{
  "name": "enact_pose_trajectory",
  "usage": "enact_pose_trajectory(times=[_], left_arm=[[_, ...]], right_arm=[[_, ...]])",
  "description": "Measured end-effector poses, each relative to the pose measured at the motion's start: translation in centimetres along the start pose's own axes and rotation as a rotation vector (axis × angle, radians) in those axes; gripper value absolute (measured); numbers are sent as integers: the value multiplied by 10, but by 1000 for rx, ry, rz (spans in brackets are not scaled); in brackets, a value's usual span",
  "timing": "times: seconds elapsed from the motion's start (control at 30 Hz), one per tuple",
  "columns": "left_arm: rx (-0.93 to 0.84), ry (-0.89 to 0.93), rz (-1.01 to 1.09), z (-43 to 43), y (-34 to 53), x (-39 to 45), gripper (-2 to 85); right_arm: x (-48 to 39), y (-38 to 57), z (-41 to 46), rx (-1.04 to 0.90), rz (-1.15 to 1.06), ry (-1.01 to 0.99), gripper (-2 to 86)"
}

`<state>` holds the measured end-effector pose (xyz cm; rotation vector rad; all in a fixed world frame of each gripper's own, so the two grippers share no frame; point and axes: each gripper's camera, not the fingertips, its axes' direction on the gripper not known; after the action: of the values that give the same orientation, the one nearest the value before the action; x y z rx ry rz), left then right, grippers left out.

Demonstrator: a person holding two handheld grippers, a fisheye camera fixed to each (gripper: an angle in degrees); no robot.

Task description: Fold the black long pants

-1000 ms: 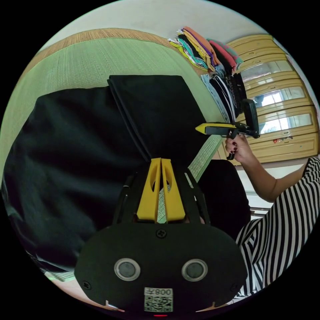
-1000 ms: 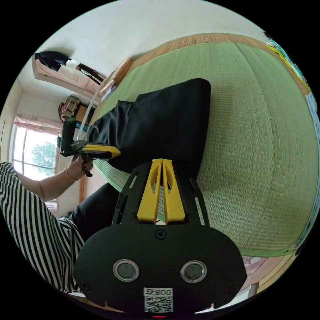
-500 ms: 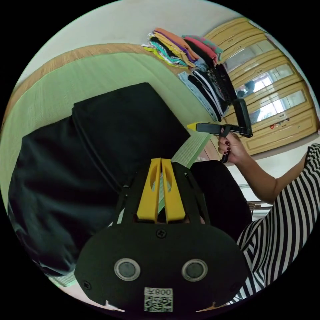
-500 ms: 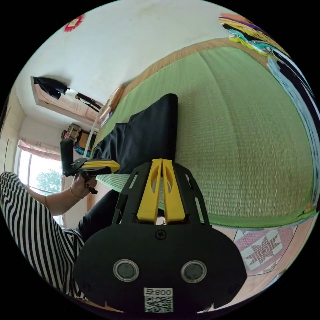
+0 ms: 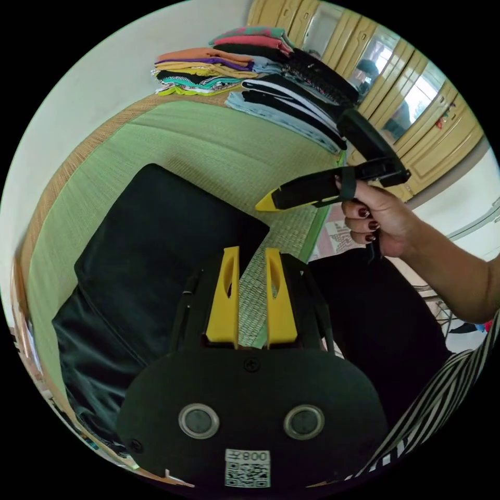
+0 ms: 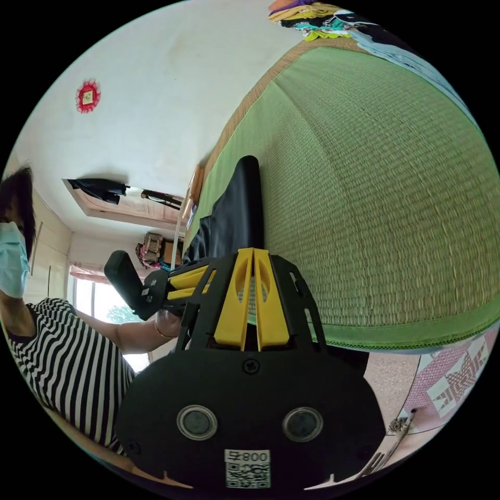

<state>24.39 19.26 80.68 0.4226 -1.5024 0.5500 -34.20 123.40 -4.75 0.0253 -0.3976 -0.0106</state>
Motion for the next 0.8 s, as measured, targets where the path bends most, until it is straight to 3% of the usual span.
enact_pose_trajectory(times=[0.13,0.5,0.8], left_arm=[[-7,-33,17,2,-9,19,78],[11,11,-12,15,-23,44,88],[53,60,-74,23,-19,44,44]], right_arm=[[32,5,4,-31,15,53,1],[95,1,22,-133,10,-79,1],[120,-8,27,-177,-32,-105,5]])
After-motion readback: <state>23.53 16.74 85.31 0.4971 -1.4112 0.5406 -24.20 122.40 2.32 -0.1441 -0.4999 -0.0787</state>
